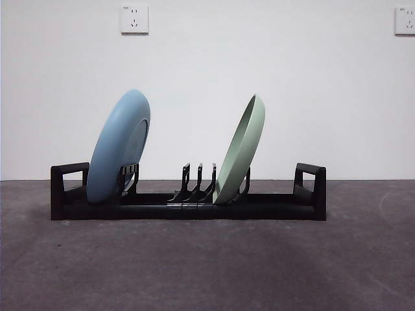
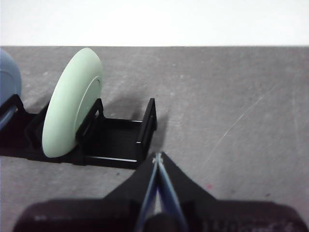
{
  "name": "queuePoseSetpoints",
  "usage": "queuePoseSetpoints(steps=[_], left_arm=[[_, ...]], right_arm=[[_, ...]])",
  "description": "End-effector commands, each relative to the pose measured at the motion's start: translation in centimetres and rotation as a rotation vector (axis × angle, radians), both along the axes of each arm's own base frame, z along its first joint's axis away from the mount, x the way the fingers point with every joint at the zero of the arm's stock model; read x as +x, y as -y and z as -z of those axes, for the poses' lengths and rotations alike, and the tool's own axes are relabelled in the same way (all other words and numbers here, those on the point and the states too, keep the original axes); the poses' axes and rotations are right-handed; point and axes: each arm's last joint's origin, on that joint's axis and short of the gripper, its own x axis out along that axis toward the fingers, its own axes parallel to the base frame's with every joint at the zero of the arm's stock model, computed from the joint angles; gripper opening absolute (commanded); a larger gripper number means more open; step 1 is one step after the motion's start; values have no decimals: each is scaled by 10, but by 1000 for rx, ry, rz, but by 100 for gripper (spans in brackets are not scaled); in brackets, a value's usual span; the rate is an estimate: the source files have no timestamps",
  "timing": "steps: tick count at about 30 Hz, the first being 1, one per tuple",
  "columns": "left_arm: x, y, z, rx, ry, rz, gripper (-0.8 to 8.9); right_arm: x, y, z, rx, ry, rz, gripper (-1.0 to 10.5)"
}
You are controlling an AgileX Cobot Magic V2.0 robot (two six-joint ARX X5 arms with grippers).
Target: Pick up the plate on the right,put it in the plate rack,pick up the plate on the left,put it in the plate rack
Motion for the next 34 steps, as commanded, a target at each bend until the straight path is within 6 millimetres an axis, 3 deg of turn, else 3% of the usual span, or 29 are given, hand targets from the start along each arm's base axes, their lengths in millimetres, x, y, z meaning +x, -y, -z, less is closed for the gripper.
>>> queuePoseSetpoints(steps=[1, 12, 18, 23, 34], left_arm=[[1, 0, 4, 4, -8, 3, -3], [1, 0, 4, 4, -8, 3, -3], [1, 0, 4, 4, -8, 3, -3], [1, 0, 4, 4, -8, 3, -3], [1, 0, 4, 4, -8, 4, -3]], right_arm=[[-8, 7, 9, -62, 55, 16, 6], [-19, 23, 90, 66, 154, 131, 6], [-17, 24, 119, 90, 113, 149, 6], [-15, 24, 130, 107, 78, 154, 6], [-15, 24, 130, 128, 77, 167, 6]])
